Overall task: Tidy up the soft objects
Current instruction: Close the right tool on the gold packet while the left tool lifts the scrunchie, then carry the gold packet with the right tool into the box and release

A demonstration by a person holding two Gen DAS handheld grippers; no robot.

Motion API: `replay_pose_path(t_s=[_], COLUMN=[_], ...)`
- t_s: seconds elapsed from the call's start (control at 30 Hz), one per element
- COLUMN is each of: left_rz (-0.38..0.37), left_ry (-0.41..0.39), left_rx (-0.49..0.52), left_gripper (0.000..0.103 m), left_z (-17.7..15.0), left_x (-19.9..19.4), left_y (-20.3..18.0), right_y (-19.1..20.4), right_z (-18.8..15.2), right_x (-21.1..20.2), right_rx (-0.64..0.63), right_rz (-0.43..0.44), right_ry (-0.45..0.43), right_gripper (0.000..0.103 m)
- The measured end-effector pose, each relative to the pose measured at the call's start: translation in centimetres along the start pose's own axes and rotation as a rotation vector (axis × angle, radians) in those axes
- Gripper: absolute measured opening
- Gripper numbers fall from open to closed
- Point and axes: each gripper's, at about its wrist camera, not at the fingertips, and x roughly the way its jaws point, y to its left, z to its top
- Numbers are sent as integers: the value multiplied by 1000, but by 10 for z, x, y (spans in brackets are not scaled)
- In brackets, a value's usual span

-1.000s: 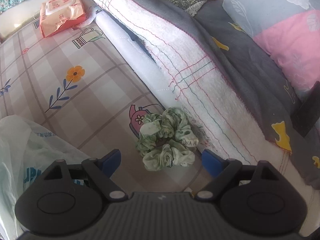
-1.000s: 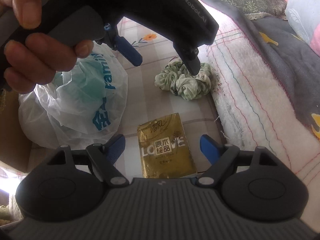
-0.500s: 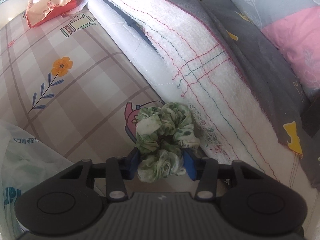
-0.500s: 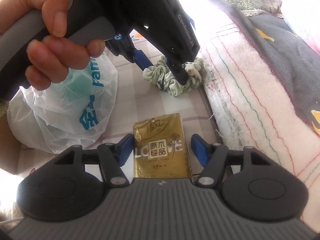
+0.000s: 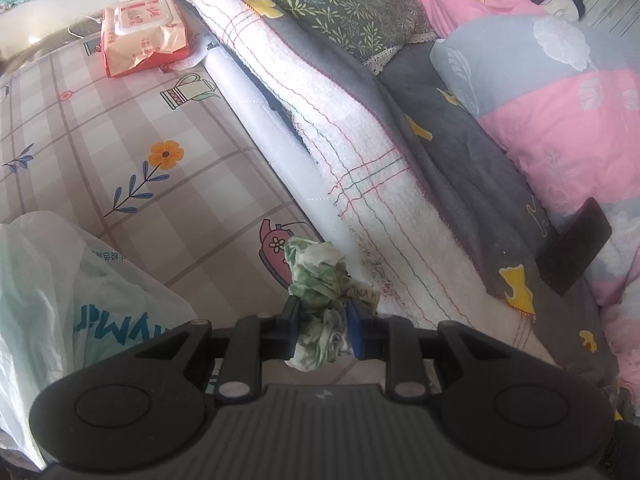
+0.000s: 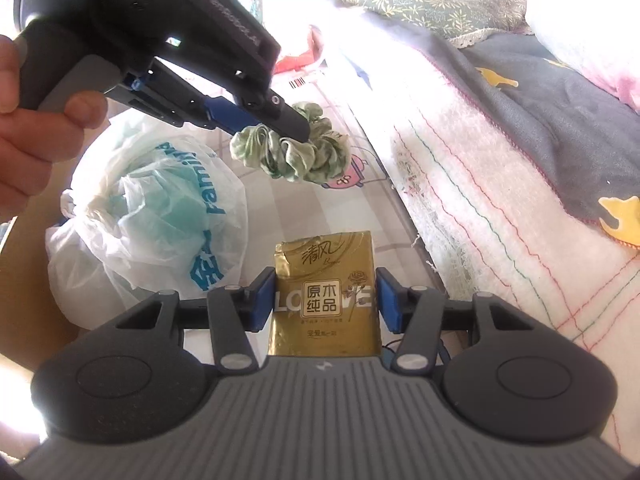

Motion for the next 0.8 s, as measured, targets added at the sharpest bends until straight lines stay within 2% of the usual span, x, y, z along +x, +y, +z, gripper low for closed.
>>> replay_pose_path(t_s=[0.2, 0.37, 0.47, 0.57, 0.7, 0.8], left_rz=[-32, -2, 64, 135, 188, 190], left_ry=[-139, -304, -400, -474, -505, -503], left_rx=[-28, -82, -158, -269, -430, -538], left_gripper=[25, 24, 19, 18, 18, 16], left_z=[-31, -78, -117, -159, -209, -243], left_x=[-85, -168, -215, -251, -270, -272], left_y=[13, 41, 69, 100, 141, 171], right_y=[23, 52, 76, 104, 145, 173], right_z=[14, 32, 41, 48, 53, 51], right_x=[-38, -65, -73, -71, -66, -65], right_rx=[-47, -102, -133, -175, -245, -279], right_rz=[63, 164, 256, 347, 427, 456], right_ry=[-109, -198, -215, -198, -166, -150], right_gripper=[51, 51, 51, 51, 51, 51])
